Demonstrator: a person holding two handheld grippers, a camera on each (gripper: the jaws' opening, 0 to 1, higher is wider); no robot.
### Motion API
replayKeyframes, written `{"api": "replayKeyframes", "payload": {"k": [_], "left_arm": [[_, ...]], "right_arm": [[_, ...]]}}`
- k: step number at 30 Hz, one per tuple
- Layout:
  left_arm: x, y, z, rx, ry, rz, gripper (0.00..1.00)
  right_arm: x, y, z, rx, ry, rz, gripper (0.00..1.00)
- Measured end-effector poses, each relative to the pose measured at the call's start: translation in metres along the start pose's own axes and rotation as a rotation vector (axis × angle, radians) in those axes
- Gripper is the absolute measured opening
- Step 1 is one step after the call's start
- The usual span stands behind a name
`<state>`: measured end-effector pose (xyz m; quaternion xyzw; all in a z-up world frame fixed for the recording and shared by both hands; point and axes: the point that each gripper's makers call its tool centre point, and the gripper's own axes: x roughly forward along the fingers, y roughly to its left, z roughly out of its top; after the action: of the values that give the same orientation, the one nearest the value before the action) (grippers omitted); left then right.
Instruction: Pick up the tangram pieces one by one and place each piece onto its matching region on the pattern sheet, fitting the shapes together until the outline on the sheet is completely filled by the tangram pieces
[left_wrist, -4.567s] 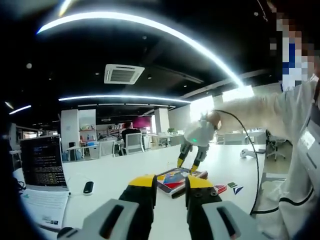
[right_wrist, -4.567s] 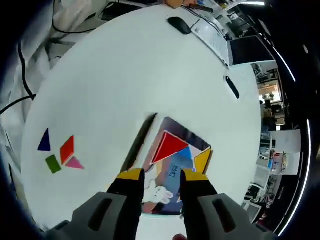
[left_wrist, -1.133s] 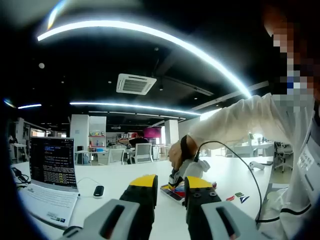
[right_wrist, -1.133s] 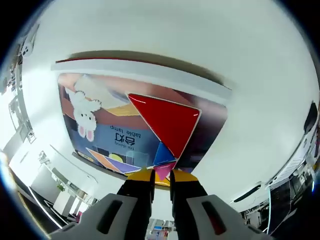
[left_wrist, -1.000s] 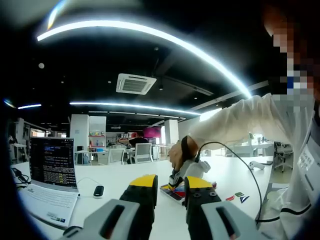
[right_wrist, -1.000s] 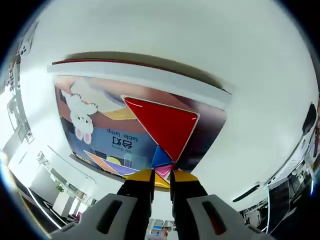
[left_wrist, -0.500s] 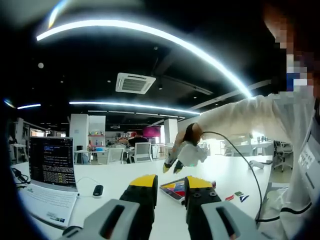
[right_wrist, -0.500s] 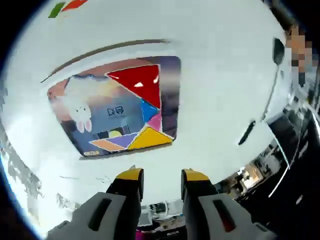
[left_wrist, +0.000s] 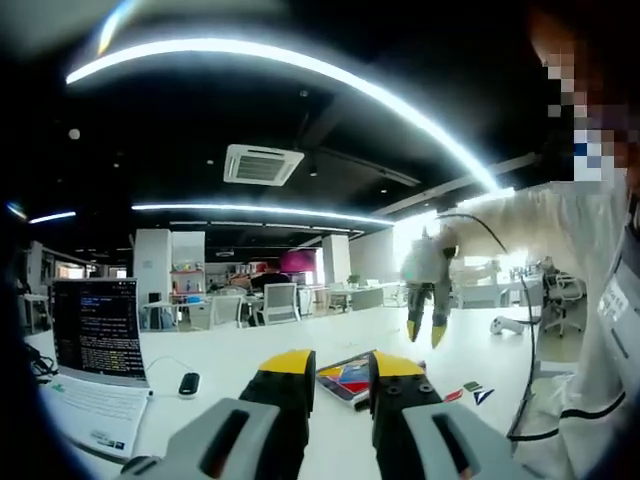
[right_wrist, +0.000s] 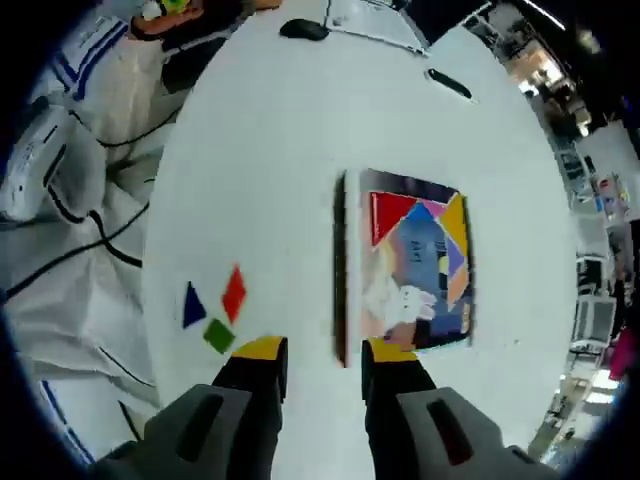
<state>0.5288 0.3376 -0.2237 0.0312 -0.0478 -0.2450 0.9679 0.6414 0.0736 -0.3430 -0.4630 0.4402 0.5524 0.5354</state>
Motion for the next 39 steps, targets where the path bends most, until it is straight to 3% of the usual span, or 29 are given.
{"api": "replayKeyframes", "payload": {"k": [1,4,5,9,13,15,22,27,34,39], "left_arm": [[0.0,-0.001,0.0,0.002,0.0,-0.001,0.24],[0.001,-0.004,0.001,0.005,-0.001,-0.005,0.24],[0.001,-0.005,0.001,0.007,-0.002,-0.007,0.24],[0.001,-0.008,0.001,0.011,0.0,-0.018,0.24],[0.002,-0.006,0.001,0.007,-0.002,-0.017,0.24],[0.002,-0.006,0.0,0.007,-0.001,-0.019,0.24],[0.0,-0.012,0.009,0.01,-0.033,-0.054,0.24],[0.001,-0.009,0.007,0.019,-0.017,-0.033,0.24],[0.001,-0.014,0.007,0.031,-0.014,-0.047,0.24],[0.001,-0.009,0.007,0.023,-0.015,-0.034,0.24]], "right_arm": [[0.009,0.016,-0.003,0.044,0.0,0.021,0.3],[0.045,0.041,-0.03,0.031,0.115,-0.073,0.26],[0.052,0.054,-0.042,0.06,0.171,-0.057,0.25],[0.064,0.09,-0.047,0.217,0.158,0.015,0.24],[0.062,0.095,-0.038,0.23,0.105,0.013,0.23],[0.066,0.087,-0.033,0.194,0.084,-0.038,0.23],[0.076,0.094,-0.028,0.206,0.105,-0.036,0.22],[0.076,0.1,-0.026,0.112,0.147,-0.06,0.19],[0.077,0.098,-0.025,0.041,0.163,-0.005,0.21],[0.078,0.098,-0.023,-0.074,0.157,0.008,0.22]]}}
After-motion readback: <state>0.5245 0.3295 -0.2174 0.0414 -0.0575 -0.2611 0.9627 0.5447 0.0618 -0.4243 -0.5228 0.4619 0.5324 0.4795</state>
